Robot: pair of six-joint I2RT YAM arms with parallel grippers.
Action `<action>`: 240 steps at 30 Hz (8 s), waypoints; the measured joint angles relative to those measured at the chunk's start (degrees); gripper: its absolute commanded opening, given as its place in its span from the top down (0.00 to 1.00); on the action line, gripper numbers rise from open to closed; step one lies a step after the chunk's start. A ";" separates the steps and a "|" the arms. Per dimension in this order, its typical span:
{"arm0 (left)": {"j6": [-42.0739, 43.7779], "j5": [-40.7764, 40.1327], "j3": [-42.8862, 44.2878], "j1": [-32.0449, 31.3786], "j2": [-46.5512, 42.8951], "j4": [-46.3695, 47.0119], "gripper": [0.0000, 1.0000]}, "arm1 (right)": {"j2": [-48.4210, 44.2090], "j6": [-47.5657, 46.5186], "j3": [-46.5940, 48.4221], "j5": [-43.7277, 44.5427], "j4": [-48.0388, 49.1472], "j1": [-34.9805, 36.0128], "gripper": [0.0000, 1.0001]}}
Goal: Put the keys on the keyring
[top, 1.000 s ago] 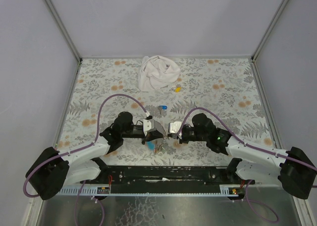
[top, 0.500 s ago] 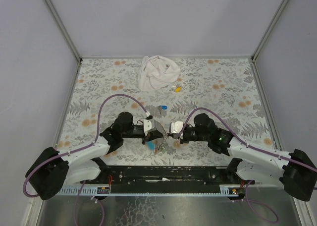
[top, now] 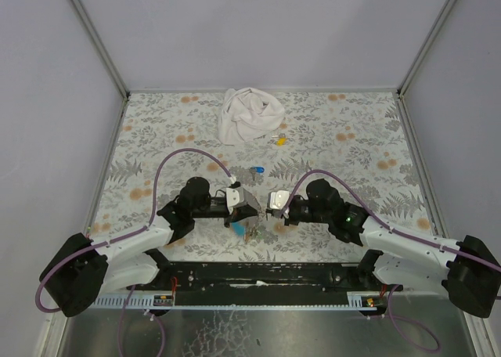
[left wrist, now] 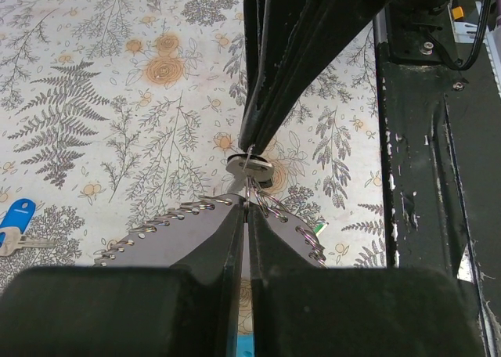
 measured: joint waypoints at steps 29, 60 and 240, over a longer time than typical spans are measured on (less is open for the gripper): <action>-0.02 0.20 -0.33 0.00 0.00 0.31 1.00 | 0.76 0.00 0.00 -0.70 -0.76 0.00 1.00; -0.07 1.11 -0.35 0.00 0.02 0.37 1.00 | 1.29 0.44 0.00 -1.03 -0.74 0.02 1.00; -5.51 -4.15 -1.68 -1.36 -1.29 4.79 1.00 | -2.82 5.99 -0.74 -0.50 3.48 0.11 1.00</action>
